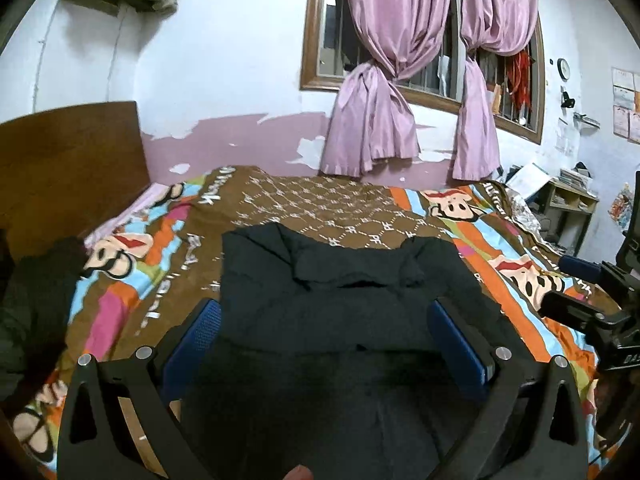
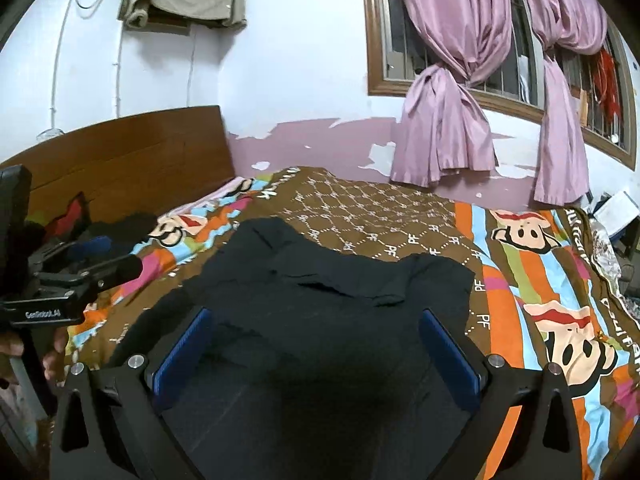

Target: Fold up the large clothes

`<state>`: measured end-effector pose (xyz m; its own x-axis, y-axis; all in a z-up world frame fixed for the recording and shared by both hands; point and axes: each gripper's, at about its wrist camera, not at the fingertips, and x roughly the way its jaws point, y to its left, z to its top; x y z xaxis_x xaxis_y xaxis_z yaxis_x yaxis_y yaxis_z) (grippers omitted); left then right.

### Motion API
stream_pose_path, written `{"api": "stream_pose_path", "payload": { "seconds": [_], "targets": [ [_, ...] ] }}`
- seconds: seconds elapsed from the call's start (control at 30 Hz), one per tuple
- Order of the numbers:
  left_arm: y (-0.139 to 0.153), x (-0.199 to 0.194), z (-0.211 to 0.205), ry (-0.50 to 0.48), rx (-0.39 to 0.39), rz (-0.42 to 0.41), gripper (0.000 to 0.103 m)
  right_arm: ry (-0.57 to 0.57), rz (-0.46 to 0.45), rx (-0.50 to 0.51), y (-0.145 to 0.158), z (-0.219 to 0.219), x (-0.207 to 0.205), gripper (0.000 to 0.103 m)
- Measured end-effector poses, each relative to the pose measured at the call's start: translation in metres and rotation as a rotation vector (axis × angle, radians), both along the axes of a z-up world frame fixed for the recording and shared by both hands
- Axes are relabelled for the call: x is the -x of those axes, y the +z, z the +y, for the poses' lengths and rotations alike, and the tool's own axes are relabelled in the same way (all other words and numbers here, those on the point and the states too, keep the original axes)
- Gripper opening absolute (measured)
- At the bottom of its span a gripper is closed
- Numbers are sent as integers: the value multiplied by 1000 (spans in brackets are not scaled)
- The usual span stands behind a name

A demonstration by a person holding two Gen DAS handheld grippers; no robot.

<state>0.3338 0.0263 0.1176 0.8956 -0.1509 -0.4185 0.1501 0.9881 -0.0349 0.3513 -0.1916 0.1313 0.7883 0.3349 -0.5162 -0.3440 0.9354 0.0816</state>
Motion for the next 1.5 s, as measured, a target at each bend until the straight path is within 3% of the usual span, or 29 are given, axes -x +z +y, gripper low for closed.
{"api": "stream_pose_path", "payload": {
  "seconds": [0.13,0.5,0.87,0.97,1.13,1.33,1.5],
  "targets": [
    [-2,24,2,33,12,12,101,26,-12,1,7,2,22,103],
    [-33,82,-1,-18,-77,56,101,57,0,62,-4,0,72,103],
    [-103,132,2,-129,-249,71,101,109,113,135,-60,1,112,103],
    [-122,139,3,-163,-280,103,101,161,172,121,-77,2,120,103],
    [-148,142,7,-214,-296,164,101,209,240,167,-104,11,131,103],
    [-185,143,3,-259,-370,263,101,244,311,234,-137,18,140,103],
    [-207,149,-3,-302,-445,275,101,261,363,294,-160,20,146,103]
  ]
}}
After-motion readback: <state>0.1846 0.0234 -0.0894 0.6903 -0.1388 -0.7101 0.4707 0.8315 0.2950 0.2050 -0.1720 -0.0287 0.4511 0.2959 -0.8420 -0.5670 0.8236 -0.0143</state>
